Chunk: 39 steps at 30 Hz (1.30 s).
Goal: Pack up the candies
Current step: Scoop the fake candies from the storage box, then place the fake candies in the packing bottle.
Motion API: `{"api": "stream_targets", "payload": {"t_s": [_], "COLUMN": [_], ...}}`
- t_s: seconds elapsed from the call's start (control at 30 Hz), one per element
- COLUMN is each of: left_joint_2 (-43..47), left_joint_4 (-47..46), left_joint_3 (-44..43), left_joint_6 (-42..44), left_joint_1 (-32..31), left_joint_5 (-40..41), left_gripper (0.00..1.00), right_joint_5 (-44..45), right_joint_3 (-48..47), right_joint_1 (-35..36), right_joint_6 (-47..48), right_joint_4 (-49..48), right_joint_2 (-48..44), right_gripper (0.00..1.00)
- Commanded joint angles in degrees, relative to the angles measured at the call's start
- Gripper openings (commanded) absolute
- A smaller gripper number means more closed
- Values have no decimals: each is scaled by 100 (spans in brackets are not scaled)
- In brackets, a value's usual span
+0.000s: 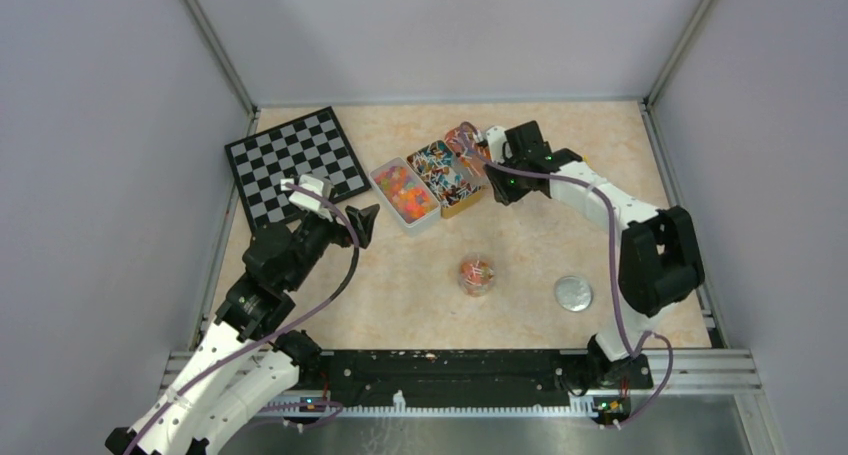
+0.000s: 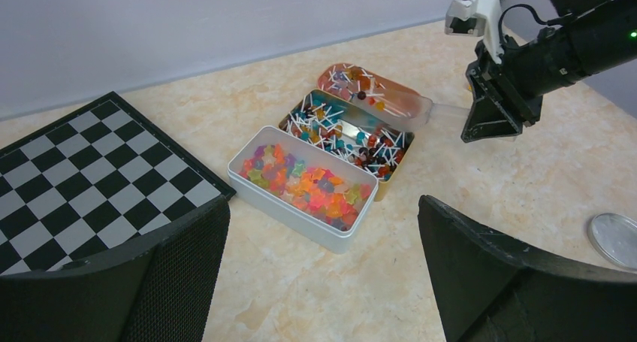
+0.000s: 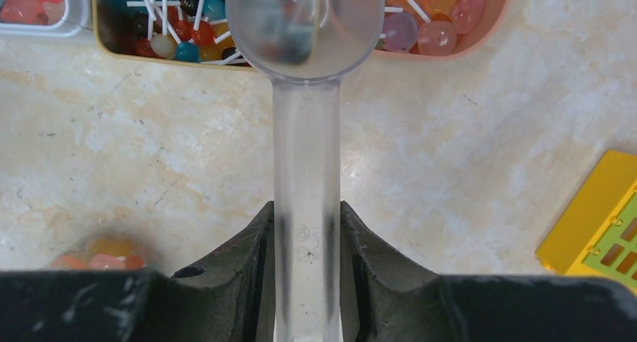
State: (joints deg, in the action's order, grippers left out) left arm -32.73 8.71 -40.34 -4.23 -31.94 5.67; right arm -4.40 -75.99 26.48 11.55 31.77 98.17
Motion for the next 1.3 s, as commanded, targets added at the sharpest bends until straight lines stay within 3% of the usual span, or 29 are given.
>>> {"api": "stream_targets", "payload": {"t_s": [0.0,0.3,0.5,0.73,0.87,1.27], "left_joint_2": [52,56,139,132,75,199], "left_joint_4": [-150,-146,-126,-161,-145,-116], "left_joint_3": [29,33,1,13,-10,17], "left_joint_6": [88,94,53,-14,-35,-13], "left_joint_1": [-18,-24,-23,-24,-22,-29], "left_joint_5": [66,100,102,39,-28,265], "left_gripper": [99,99,99,99,99,99], "right_joint_5": [-451,-693,-1275,-1176,-1300,-551], "right_joint_3": [373,917,717,938,1005,863], "right_joint_1": [-72,-82,-27,364,429,830], "right_joint_6": [367,1071,1880,3183,3481,3579], "right_joint_4": [-942,-688,846,2235,2686,3938], "right_joint_2": [-656,-1590,-2269,-3482,-3990,-4055], "right_gripper": [0,0,0,0,0,0]}}
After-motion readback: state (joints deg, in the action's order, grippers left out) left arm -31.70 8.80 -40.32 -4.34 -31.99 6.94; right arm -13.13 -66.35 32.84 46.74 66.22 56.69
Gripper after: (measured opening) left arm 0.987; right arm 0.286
